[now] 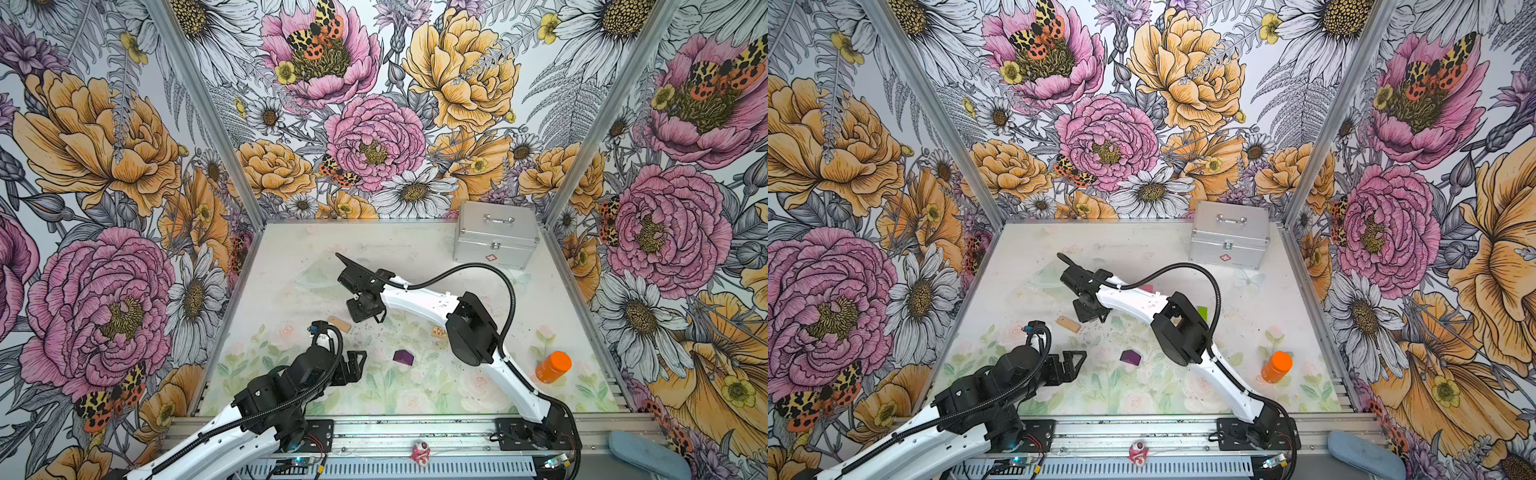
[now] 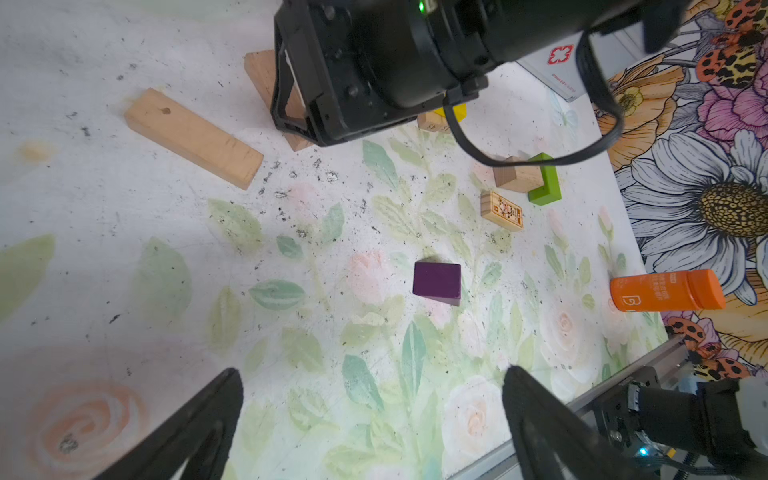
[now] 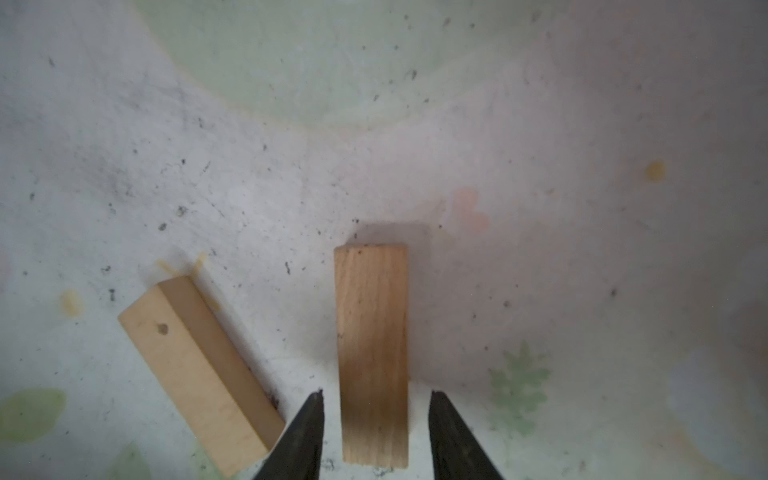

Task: Build the wood block tower
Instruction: 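Lower the right gripper and close it on one loose wooden bar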

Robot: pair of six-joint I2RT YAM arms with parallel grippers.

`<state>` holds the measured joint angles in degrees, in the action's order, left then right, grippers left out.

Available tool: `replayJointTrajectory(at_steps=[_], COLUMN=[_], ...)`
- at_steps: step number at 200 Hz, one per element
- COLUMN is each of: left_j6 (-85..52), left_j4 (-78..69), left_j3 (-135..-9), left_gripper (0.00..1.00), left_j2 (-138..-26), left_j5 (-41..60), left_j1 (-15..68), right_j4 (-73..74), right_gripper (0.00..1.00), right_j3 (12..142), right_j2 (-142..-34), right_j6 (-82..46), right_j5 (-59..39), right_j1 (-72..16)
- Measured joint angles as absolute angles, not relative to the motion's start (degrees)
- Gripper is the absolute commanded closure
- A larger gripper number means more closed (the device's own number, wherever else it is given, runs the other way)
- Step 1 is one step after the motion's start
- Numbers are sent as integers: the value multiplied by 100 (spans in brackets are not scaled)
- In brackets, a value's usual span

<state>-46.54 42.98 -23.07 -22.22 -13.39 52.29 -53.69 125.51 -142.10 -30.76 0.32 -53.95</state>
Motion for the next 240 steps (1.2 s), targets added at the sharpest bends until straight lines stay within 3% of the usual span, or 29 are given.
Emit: replayJointTrajectory(at_steps=[24,76,93,119,240], left_j6=[-4657,-4654,-4654,-4654,-4654], left_j4=[4298,4298,4298,4298,4298], left_j3=[-2307,-2307,-2307,-2307,-2307], left_gripper=[1,1,1,1,1], left_j2=[-2222,-2206,-2204,-2204,-2204], left_j5=[-1339,-1341,-1339,-1339,-1341], left_j1=[5229,5229,5229,5229,5229], right_j4=[-5507,-5649,-5662,-5693,-5741], right_gripper=[58,75,75,65,61], right_j3=[12685,12984,13034,13078,13275], right_j2=[-14300,-14394,-14403,-14418,-14525], right_j6=[-3076,-3089,-3079,-3085,-2991], right_j5=[54,134,156,167,163], right_j1=[-5395,-5395,-5395,-5395,-5395])
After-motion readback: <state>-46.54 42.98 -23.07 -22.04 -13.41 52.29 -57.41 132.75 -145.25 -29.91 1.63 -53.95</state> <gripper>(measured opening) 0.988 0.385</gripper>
